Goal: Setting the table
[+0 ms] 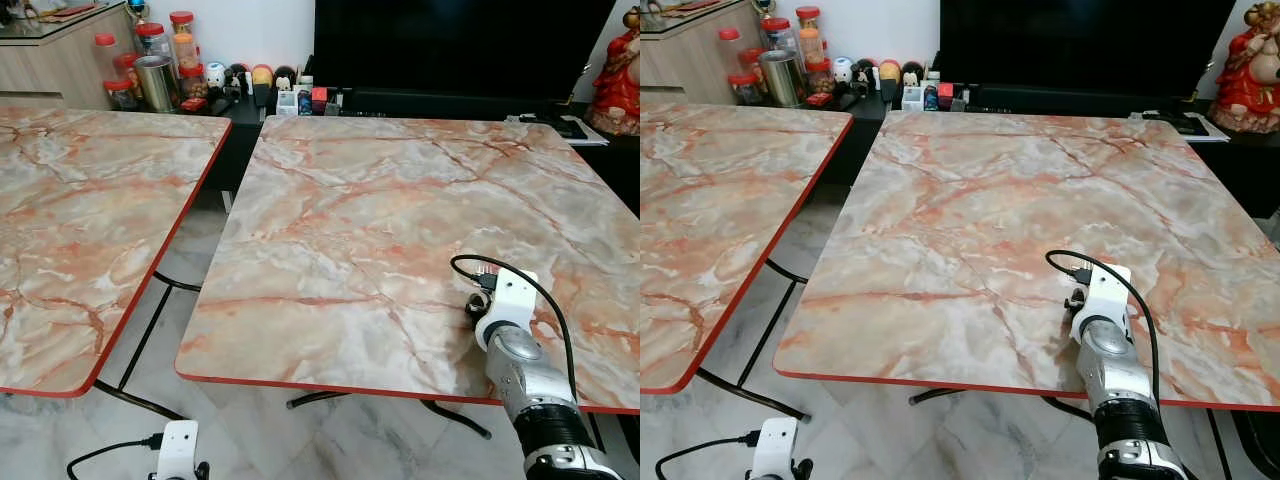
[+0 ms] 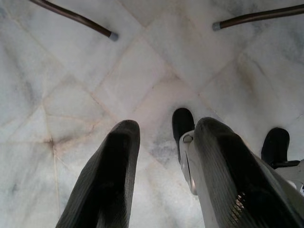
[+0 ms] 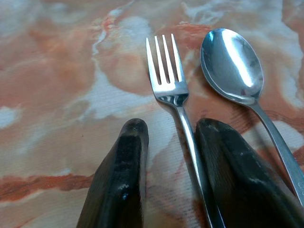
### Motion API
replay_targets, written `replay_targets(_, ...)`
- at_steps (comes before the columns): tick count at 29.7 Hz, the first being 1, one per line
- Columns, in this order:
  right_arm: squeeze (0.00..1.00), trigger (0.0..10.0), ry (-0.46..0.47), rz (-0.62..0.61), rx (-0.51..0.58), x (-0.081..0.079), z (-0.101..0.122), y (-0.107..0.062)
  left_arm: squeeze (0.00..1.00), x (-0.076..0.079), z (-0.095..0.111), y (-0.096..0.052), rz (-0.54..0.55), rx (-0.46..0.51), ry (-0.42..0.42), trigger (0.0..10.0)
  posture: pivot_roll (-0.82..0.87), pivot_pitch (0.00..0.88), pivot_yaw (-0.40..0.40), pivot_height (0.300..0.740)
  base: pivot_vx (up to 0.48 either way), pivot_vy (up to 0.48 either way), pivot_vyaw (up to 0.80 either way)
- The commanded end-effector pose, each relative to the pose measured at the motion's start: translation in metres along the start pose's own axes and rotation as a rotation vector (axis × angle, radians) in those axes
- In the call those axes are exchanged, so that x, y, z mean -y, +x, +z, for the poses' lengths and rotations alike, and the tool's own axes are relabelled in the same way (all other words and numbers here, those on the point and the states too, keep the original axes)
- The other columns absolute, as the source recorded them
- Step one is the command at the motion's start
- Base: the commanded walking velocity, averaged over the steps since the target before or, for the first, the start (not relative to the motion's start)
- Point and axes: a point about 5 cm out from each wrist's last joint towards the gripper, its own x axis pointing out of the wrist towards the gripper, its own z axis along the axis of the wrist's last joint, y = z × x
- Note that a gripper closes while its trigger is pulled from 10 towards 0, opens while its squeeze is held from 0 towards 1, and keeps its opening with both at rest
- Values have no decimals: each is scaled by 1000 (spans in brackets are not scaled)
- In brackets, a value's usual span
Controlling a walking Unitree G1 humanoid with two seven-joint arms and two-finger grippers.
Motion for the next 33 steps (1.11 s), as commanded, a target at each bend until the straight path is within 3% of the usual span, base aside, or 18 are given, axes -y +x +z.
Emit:
replay_targets(1,0,10000,22,-29,-29,5,-6,-1,0,-2,-6,-1,-1,-26,-8,10000,20,0,-21,728,0,0,0)
replay_targets(14,0,10000,55,-45,-66,9,-15,0,0,1,-4,0,-13,-29,-4,10000,25,0,-21,728,0,0,0)
replay_targets(15,0,118,54,-40,-69,8,-16,0,0,2,-3,0,-14,-29,-4,10000,26,0,-20,728,0,0,0)
replay_targets(25,0,0,30,38,-98,-3,-19,0,0,5,2,1,-23,-29,-13,10000,23,0,-19,728,0,0,0)
replay_targets(33,0,0,22,44,-93,-4,-16,1,0,4,1,1,-27,-35,-18,10000,24,0,-23,728,0,0,0)
